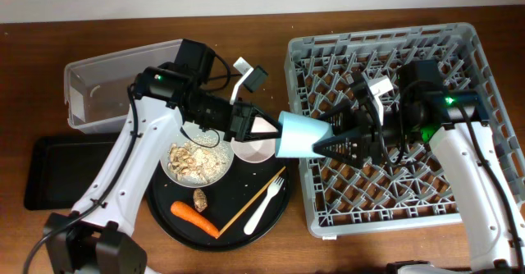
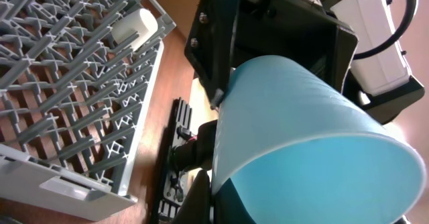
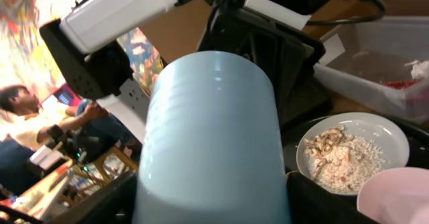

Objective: Sort waste into correct bins and load items into the dishwasher rack
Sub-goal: 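Hand the blue cup from the left gripper to the right gripper, then place the blue cup upside down in the rack with the right gripper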

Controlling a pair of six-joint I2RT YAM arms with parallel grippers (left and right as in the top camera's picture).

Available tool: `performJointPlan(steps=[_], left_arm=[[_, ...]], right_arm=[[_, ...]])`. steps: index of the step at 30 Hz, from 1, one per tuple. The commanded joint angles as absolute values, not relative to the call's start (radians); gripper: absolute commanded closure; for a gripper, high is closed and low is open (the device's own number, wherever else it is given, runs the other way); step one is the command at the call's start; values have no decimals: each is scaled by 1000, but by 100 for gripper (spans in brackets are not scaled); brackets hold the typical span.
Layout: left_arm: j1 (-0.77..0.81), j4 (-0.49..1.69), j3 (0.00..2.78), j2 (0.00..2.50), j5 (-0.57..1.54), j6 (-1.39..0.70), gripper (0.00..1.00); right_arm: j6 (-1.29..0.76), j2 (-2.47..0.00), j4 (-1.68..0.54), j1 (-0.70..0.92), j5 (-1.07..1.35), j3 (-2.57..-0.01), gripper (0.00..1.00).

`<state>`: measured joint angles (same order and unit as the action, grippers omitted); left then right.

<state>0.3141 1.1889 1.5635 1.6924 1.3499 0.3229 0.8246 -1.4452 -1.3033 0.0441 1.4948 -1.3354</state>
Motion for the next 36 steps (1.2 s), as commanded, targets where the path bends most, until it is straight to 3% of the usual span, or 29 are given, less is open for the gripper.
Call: performJointPlan(steps=[1,5,6,7,9,14,18,23,28,36], left_arm=[[318,1189,1571,1674,1369,345,100],[318,1177,1571,1674,1361,345,99],[318,1172,1571,1674,1347,345,94],[318,1170,1571,1674,1301,345,80],[305,1172,1571,1674,1162,326,73],[166,1275,1571,1674,776,273,71],[46,1377,1571,1674,488,247,71],[8,1382,1571,1674,481,221,71],[8,1378,1571,1674,482,213,71],[8,1378,1571,1674,482,210,71]], right_arm=[[833,-1432,-1300,53,1523,-1349,42],[830,-1432,-1301,53,1523,-1349,43],[830,-1432,-1301,53,1522,-1349,46],[830,-1432,-1301,53,1521,-1349,46],[822,-1432,-1304,53,1485,-1349,49],[624,-1432,-1295,49,1077,-1350,52],[231,-1432,-1277,-54,577,-1395,55],[42,-1432,-1326,-311,220,-1510,55],[-9,-1494,-1299,-495,133,-1509,55],[-20,-1651,-1288,-518,89,-1509,55]])
